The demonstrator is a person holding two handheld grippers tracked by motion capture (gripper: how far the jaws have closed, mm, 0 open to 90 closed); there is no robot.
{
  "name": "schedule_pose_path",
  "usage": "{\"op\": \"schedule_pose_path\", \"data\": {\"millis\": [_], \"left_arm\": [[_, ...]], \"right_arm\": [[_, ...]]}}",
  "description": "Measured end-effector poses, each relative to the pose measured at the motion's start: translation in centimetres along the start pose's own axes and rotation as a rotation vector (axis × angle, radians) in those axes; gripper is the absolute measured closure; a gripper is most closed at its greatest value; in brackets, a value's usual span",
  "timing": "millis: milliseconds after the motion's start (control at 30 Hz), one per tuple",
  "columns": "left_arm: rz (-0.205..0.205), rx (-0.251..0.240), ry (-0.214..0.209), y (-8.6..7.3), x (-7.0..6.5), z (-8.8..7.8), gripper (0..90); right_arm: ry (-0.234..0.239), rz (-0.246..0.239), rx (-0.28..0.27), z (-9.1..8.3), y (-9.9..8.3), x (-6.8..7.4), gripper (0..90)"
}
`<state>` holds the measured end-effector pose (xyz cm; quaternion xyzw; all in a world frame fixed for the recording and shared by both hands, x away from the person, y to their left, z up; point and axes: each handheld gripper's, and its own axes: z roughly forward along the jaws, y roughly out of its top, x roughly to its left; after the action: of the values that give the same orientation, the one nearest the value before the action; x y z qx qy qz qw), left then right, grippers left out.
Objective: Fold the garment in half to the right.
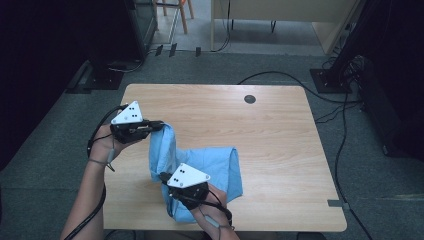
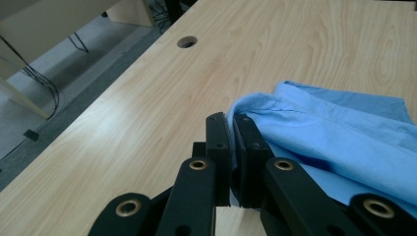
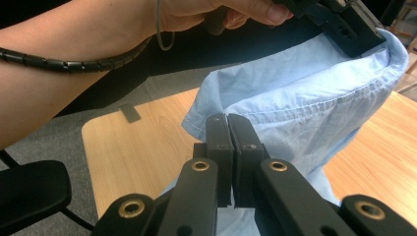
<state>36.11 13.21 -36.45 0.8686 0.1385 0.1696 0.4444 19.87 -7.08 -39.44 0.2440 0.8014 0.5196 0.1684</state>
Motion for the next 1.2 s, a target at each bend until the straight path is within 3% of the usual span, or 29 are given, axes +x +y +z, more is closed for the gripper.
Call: {"op": "schedule_pose_path", "data": {"millis": [100, 200, 400, 467, 500, 567, 600, 667, 767, 1200], "left_arm": [[0.0, 0.0, 0.0, 0.0, 0.0, 0.0, 86.7], [0.011, 0.026, -0.027, 0.2, -0.3, 1.5, 86.7], [0.004, 0.036, -0.041, 0.1, -0.3, 2.4, 86.5], [0.004, 0.036, -0.05, 0.2, -0.4, 2.9, 86.4], [0.01, 0.037, -0.066, 0.5, -0.8, 4.0, 86.4], [0.01, 0.037, -0.066, 0.5, -0.8, 4.0, 86.1], [0.02, 0.038, -0.076, 0.8, -1.1, 4.9, 86.1], [0.02, 0.038, -0.076, 0.8, -1.1, 4.9, 86.2], [0.027, 0.038, -0.092, 1.2, -1.6, 6.2, 86.3], [0.016, 0.001, -0.104, 1.1, -2.0, 7.5, 86.0]], "right_arm": [[-0.007, 0.014, 0.005, -0.4, -0.7, -0.4, 88.8], [-0.009, 0.013, 0.01, -0.6, -1.0, -0.6, 88.8], [-0.031, 0.031, 0.027, -1.1, -2.5, -1.3, 88.8], [-0.031, 0.031, 0.027, -1.1, -2.5, -1.3, 88.8], [-0.036, 0.036, 0.033, -1.3, -2.8, -1.5, 88.8], [-0.054, 0.036, 0.037, -1.7, -3.3, -1.5, 88.8], [-0.054, 0.036, 0.037, -1.7, -3.3, -1.5, 88.8], [-0.063, 0.043, 0.037, -2.1, -3.6, -1.6, 88.8], [-0.066, 0.048, 0.041, -2.3, -3.8, -1.8, 88.7], [-0.097, 0.065, 0.069, -3.4, -5.3, -2.7, 88.7]]}}
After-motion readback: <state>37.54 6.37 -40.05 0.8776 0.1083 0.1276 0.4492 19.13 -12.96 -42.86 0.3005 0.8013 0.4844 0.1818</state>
